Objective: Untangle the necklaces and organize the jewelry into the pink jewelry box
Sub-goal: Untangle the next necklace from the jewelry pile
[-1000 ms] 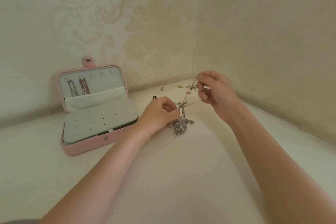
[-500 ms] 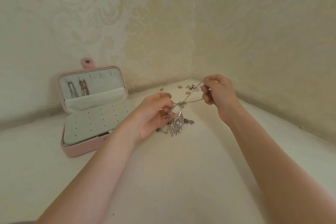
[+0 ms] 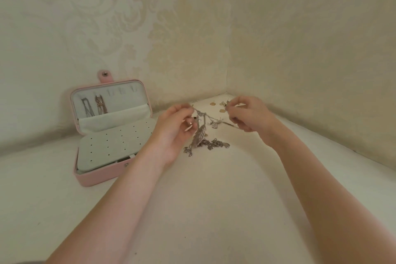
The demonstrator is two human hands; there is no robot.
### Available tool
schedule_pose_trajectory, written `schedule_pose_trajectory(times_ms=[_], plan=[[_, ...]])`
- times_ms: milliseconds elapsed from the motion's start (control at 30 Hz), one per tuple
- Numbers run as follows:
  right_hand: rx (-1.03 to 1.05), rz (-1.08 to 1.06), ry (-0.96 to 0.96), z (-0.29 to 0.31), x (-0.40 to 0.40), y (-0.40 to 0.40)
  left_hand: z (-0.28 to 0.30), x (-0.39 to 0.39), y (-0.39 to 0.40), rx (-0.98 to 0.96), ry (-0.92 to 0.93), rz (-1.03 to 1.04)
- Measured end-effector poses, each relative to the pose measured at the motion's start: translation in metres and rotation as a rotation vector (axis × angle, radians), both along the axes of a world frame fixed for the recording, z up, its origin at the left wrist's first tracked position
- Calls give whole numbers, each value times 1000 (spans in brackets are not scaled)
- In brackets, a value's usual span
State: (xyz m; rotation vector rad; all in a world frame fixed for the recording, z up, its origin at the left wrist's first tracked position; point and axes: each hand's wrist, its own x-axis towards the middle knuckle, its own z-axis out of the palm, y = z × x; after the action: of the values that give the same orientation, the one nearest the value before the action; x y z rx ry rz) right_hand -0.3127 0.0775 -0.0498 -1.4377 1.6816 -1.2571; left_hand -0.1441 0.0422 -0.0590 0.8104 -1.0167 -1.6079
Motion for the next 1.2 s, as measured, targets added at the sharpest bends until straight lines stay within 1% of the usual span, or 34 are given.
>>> schedule_pose_trajectory(times_ms=[67,100,133,167,267,300,400,500,633,700,767,833,967,1133,1200], plan=[[62,82,261,-6,1,-2,2,1,-2,26,120,42],[53,92,343,-8,2,-4,2,1,-3,29,139,67],[27,84,361,-9,4,-5,2,1,-3,27,135,94],[2,68,328,-8,6,-4,1,1,-3,14,108,118],[-22,50,137,-3,6,-2,-2,3,-4,-63,-50,169],[-18,52,122,-2,7,-1,-2,3,-4,-82,-70,174],[-34,63,160,-1,10,0,0,4,-3,-80,-10,145],[-48,127,176,-2,13,0,3,4,0,-66,41,93],[-45,264,200,-2,20,1,4,1,3,-65,-32,48],[-48,284,150,-2,22,2,5,1,4,-39,-35,43],[-91,250,112,-1,21,1,5,1,3,-12,-35,40],[-150,200,116,-2,21,0,4,1,2,23,-25,44],[-263,77,98,-4,20,-3,6,4,0,157,133,73],[-337,-32,-23,-3,21,-6,8,8,-1,199,220,68],[-363,-92,-156,-2,18,-6,8,8,-2,187,185,77]])
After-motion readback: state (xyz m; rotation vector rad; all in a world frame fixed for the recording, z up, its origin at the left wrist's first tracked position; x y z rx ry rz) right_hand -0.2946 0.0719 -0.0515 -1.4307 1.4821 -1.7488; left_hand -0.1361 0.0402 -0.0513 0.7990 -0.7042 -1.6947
